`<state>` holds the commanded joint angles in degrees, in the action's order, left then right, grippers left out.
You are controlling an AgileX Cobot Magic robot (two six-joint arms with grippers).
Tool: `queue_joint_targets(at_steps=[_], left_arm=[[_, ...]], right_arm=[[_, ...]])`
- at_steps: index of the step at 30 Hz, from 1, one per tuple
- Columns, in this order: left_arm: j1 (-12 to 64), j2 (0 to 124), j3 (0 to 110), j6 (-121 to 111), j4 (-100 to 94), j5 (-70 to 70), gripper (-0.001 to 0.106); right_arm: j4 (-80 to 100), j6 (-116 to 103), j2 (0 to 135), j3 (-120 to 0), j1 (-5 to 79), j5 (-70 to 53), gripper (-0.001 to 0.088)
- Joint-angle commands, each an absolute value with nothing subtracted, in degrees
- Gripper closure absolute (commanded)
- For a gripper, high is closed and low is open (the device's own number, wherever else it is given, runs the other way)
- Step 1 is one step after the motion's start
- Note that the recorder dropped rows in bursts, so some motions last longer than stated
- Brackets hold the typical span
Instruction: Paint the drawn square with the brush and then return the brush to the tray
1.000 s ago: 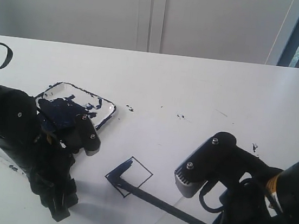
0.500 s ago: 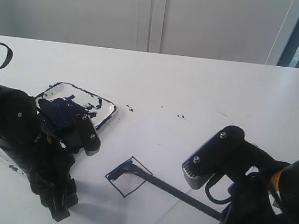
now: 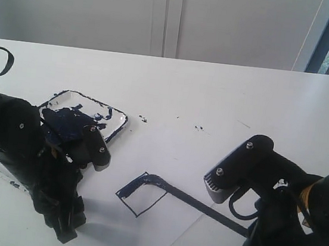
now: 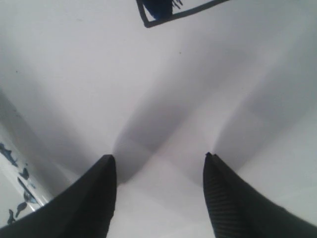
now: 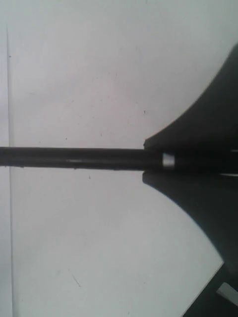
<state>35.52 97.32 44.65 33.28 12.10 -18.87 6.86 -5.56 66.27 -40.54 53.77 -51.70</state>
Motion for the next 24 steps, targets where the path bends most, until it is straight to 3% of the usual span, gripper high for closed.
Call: queue_joint_targets(at_steps=[24], left_arm=[[35.52,97.32,44.65,33.28,12.1,-18.87,0.048]], right_arm=[[-5.13,4.13,66.27,-40.54,53.77,-54.8,0.0868]])
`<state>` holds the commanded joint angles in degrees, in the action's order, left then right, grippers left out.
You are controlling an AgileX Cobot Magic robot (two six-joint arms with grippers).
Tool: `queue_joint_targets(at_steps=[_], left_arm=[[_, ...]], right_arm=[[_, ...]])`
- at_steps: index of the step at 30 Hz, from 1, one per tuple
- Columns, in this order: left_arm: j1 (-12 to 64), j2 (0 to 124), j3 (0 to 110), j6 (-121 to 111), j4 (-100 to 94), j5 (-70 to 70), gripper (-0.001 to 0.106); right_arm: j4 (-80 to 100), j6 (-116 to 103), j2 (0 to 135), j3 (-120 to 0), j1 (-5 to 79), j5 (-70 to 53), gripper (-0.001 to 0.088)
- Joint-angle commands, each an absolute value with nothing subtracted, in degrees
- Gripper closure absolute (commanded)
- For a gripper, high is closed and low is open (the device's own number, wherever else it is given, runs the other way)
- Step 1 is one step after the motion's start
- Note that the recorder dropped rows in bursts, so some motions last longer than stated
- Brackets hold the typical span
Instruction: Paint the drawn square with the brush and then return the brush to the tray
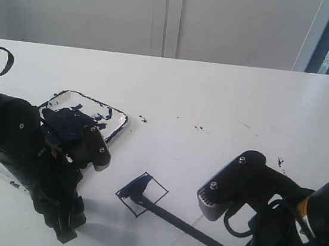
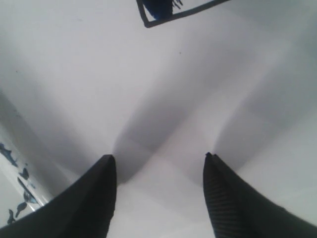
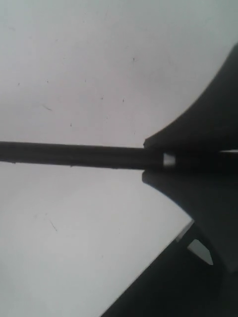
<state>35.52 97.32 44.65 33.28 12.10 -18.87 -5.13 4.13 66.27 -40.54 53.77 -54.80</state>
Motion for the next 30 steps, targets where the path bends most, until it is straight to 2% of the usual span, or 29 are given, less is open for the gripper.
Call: queue_joint_targets(at_steps=[19,30], left_arm=[[35.52,97.32,44.65,33.28,12.1,-18.87,0.048],[35.52,97.32,44.65,33.28,12.1,-18.87,0.048]], right_arm=[[-4.84,4.69,66.27,-40.54,53.77,-55.98,0.0868],[2.8,-2.06,66.27,-40.54,53.77,-54.94,0.0868]])
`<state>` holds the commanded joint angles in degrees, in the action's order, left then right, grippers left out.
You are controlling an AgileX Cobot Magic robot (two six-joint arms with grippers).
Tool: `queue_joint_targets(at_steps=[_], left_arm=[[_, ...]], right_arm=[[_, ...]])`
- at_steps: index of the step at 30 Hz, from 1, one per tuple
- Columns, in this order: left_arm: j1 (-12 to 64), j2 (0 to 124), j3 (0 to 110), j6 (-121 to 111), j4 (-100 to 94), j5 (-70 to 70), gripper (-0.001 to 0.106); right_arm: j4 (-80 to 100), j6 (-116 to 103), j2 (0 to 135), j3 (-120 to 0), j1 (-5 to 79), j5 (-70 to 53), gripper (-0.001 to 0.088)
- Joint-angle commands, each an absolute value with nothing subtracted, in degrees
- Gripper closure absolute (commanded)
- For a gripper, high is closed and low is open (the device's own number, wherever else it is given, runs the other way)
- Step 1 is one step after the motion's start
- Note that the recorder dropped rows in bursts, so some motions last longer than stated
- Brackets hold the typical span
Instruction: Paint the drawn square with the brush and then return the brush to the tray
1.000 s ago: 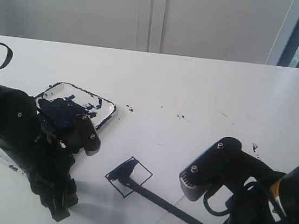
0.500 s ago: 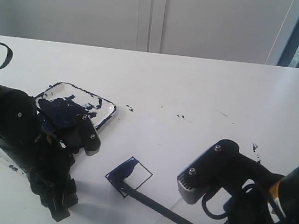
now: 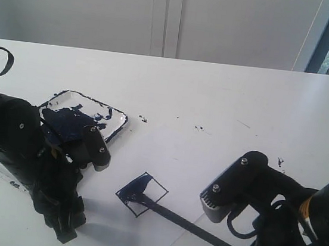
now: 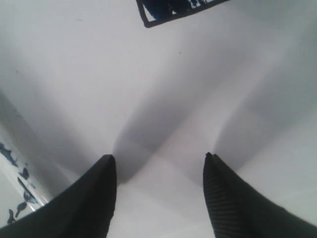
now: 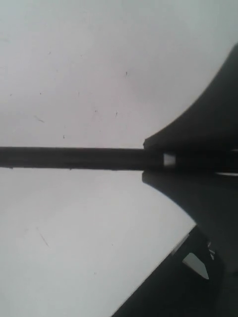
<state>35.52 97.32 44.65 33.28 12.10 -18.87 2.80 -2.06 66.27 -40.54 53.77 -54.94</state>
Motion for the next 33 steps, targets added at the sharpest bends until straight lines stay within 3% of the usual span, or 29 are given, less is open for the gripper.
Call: queue_joint_targets(at_steps=[33], left_arm=[[35.52,97.32,44.65,33.28,12.1,-18.53,0.048]], right_arm=[[3.98,-5.04,66.27,-40.54,53.77,-56.88,0.0868]])
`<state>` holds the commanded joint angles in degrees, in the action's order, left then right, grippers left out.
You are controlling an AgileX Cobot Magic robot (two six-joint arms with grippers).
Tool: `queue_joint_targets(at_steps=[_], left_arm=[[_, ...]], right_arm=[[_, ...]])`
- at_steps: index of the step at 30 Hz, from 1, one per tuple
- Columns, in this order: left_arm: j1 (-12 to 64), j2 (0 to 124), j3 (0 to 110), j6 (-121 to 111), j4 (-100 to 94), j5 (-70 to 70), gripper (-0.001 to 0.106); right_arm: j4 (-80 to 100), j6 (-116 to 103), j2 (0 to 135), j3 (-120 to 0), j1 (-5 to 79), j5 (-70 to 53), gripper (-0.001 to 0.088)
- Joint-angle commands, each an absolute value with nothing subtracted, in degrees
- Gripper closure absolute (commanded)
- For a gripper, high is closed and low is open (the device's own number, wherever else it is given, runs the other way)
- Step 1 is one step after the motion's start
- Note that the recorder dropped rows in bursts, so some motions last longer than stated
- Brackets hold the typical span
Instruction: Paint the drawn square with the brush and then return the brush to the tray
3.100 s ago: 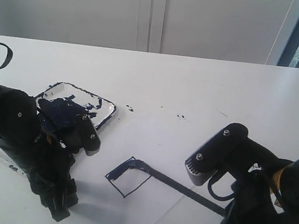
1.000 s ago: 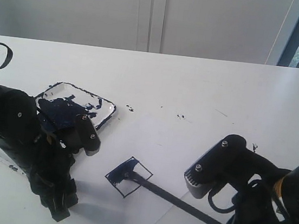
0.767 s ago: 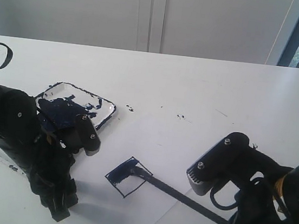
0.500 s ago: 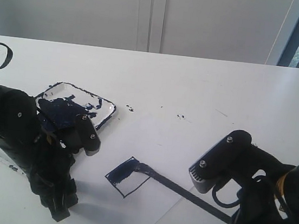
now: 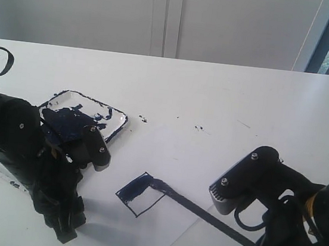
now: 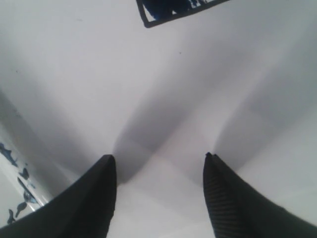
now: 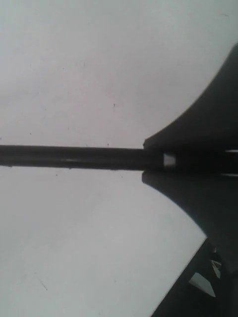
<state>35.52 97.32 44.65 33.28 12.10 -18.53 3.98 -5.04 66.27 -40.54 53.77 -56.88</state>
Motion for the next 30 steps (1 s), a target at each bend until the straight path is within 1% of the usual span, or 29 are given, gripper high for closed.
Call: queue_joint_targets(at_steps=[15,30], left_arm=[[35.52,97.32,44.65,33.28,12.1,-18.53,0.048],[35.52,97.32,44.65,33.28,12.1,-18.53,0.048]], right_arm=[[-4.74,2.86,66.27,-40.54,53.77,-58.5,0.0868],[-7.56,5.1,66.27,-40.54,53.77,-58.71,0.0868]])
